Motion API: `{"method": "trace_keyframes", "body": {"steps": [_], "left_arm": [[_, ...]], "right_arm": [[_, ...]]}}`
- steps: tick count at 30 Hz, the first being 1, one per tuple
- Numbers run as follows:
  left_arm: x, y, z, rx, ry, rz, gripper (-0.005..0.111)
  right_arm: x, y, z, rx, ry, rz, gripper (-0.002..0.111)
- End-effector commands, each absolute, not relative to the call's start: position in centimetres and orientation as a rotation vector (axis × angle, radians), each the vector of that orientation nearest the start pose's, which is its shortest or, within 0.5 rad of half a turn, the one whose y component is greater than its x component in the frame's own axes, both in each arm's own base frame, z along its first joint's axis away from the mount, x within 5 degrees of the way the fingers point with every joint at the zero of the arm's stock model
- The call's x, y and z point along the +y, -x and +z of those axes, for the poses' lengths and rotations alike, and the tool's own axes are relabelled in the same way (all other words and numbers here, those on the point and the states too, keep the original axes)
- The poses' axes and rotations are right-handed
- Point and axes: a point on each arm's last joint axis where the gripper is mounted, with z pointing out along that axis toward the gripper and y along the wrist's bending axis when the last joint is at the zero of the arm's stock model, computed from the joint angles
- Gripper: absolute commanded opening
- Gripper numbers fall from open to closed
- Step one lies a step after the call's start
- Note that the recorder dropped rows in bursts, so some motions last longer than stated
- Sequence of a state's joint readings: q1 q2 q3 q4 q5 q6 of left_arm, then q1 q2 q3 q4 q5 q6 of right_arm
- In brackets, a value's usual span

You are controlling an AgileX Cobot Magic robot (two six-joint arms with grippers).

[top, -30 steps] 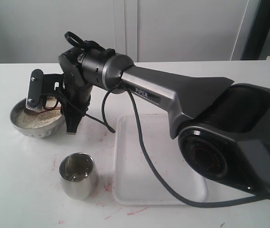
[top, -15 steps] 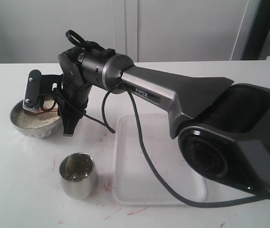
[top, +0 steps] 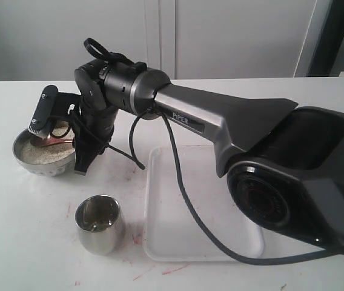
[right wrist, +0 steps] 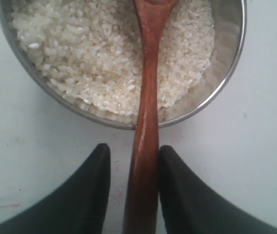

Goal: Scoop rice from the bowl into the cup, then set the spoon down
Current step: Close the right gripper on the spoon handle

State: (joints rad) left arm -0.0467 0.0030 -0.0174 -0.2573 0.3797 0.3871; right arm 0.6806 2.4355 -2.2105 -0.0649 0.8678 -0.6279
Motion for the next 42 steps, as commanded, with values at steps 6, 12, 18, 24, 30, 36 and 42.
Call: {"method": "trace_keyframes", "body": {"steps": [6, 12, 18, 24, 30, 36, 42], "left_arm": [[-1.2, -5.2, 18.4, 1.823, -0.244, -0.030, 0.014], [-1.2, -5.2, 18.4, 1.823, -0.244, -0.030, 0.014], [-1.2, -5.2, 18.4, 1.823, -0.244, -0.030, 0.014], [-1.2, -5.2, 18.4, 1.823, -0.244, -0.030, 0.014], [-1.2, -5.2, 18.4, 1.823, -0.244, -0.030, 0.014], [-1.2, -5.2, 18.4, 1.823, -0.244, -0.030, 0.014], [-1.2, -5.2, 18.4, 1.823, -0.244, -0.030, 0.014]], "right_arm": [[33.3, -42.3, 18.6, 2.106, 1.517, -0.054, 0.032], [33.3, -42.4, 18.4, 2.102, 1.513, -0.053, 0.032], [33.4, -42.5, 17.0, 2.122, 1.529, -0.055, 0.032], [33.5, -42.6, 17.3, 2.112, 1.521, -0.054, 0.032], [33.5, -42.6, 17.8, 2.095, 1.510, -0.051, 0.032], [33.7, -42.8, 18.0, 2.084, 1.477, -0.041, 0.032], [33.8, -42.7, 18.0, 2.079, 1.473, -0.039, 0.032]]}}
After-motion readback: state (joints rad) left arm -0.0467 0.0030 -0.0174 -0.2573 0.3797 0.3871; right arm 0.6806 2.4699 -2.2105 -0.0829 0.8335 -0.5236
